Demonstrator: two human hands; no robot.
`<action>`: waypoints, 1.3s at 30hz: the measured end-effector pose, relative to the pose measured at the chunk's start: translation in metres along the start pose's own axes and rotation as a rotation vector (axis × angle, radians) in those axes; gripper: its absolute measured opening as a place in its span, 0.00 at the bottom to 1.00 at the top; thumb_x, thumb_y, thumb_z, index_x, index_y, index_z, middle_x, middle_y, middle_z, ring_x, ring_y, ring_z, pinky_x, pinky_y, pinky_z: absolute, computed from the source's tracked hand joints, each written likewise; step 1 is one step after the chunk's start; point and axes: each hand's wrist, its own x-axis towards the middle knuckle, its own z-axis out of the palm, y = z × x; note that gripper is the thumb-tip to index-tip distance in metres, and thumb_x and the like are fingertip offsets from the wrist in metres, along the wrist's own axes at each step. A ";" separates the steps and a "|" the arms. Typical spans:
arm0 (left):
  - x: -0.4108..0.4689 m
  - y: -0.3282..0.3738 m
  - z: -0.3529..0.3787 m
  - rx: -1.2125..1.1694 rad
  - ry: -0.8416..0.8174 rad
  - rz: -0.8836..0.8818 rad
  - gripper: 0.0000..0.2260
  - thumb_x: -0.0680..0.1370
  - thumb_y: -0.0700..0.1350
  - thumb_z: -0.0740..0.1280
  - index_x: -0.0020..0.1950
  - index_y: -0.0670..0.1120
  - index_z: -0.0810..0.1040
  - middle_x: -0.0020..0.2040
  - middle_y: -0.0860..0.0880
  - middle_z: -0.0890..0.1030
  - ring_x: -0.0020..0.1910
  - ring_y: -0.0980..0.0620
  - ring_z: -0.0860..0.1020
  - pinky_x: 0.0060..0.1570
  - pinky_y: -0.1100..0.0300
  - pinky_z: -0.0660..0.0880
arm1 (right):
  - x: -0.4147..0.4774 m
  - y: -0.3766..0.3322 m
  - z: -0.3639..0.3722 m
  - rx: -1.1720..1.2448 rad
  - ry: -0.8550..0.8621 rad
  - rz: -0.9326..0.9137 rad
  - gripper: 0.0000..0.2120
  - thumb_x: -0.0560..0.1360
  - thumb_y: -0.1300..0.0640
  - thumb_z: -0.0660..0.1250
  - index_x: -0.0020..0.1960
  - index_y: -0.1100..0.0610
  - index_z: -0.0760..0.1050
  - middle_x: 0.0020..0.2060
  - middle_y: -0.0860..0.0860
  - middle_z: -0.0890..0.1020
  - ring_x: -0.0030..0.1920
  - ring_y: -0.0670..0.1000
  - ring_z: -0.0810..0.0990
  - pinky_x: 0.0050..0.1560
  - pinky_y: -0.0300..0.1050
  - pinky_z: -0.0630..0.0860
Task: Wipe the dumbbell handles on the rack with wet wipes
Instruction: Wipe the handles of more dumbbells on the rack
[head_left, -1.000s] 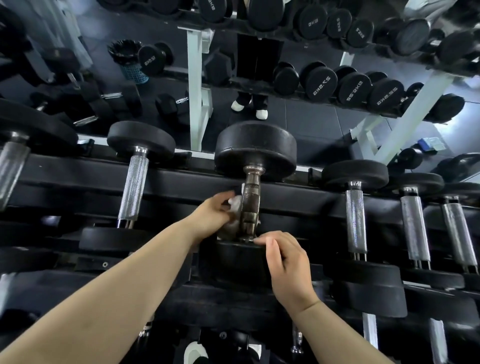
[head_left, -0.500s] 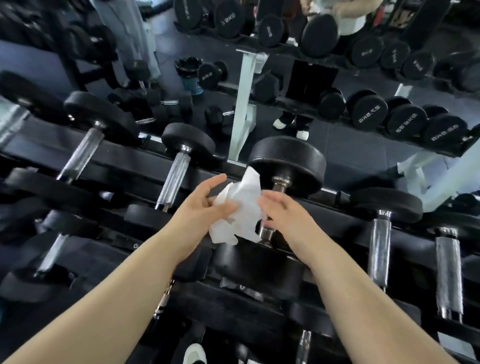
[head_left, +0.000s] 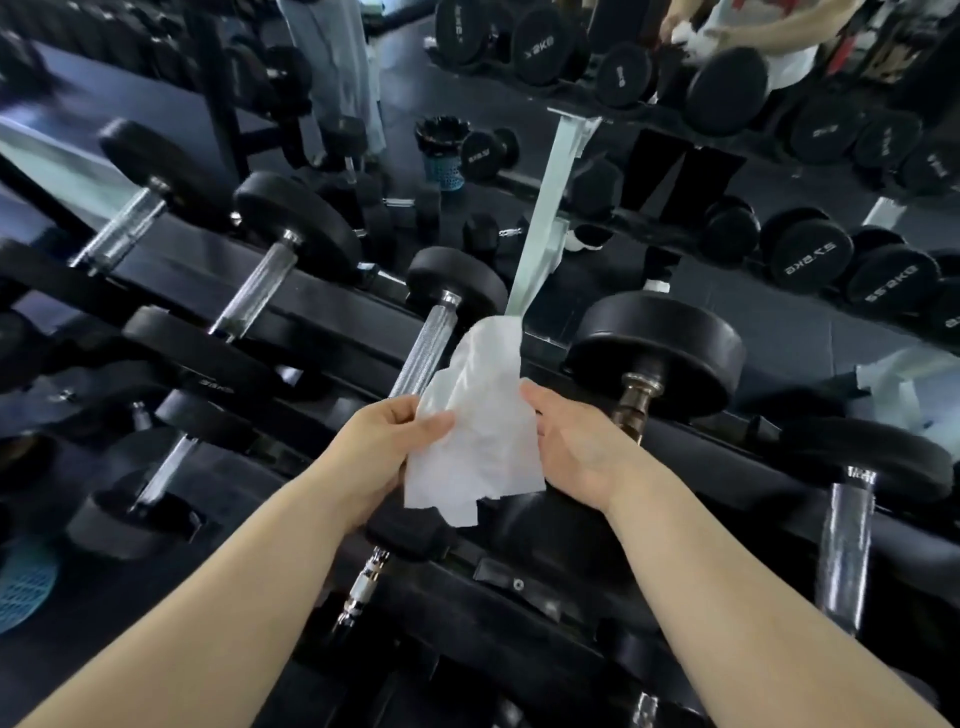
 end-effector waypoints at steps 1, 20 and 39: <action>0.004 0.001 -0.006 -0.005 -0.018 0.003 0.09 0.77 0.40 0.64 0.37 0.42 0.75 0.32 0.48 0.82 0.30 0.53 0.79 0.31 0.61 0.77 | 0.002 0.000 0.006 -0.002 -0.054 0.044 0.15 0.78 0.53 0.57 0.56 0.61 0.75 0.48 0.54 0.82 0.48 0.52 0.81 0.47 0.44 0.78; 0.046 0.056 -0.106 0.244 -0.441 0.156 0.12 0.77 0.37 0.63 0.46 0.52 0.82 0.43 0.46 0.84 0.43 0.46 0.82 0.46 0.49 0.77 | 0.041 0.034 0.099 0.009 0.022 -0.107 0.14 0.69 0.58 0.68 0.53 0.61 0.77 0.46 0.52 0.84 0.47 0.51 0.82 0.45 0.41 0.78; 0.047 0.053 -0.082 0.633 -0.202 0.436 0.12 0.73 0.40 0.69 0.37 0.58 0.75 0.35 0.55 0.77 0.34 0.57 0.73 0.31 0.72 0.70 | 0.035 -0.009 0.068 -0.425 0.045 -0.162 0.10 0.73 0.60 0.64 0.52 0.49 0.73 0.48 0.44 0.81 0.48 0.43 0.80 0.50 0.35 0.75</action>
